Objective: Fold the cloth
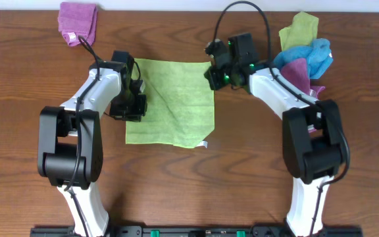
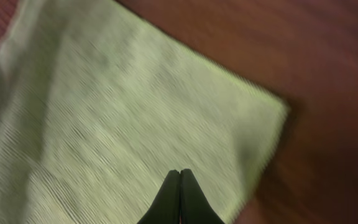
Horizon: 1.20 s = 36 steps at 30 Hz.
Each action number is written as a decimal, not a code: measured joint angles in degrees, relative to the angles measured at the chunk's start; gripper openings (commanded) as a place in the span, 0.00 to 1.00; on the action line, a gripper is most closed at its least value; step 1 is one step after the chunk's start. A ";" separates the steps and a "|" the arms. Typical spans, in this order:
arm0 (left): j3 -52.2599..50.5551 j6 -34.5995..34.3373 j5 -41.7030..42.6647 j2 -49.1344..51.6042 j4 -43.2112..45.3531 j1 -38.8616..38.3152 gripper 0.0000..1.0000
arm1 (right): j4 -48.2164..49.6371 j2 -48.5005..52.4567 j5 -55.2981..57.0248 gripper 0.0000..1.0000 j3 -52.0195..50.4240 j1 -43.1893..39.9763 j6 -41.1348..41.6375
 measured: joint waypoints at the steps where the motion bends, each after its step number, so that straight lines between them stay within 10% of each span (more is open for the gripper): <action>1: -0.31 -0.02 0.00 0.00 0.00 0.00 0.06 | 0.04 0.42 0.07 0.01 0.94 0.44 0.00; 36: -5.40 -2.19 -4.17 -0.52 -5.70 -0.70 0.06 | -2.27 8.33 10.78 0.01 5.62 2.64 0.04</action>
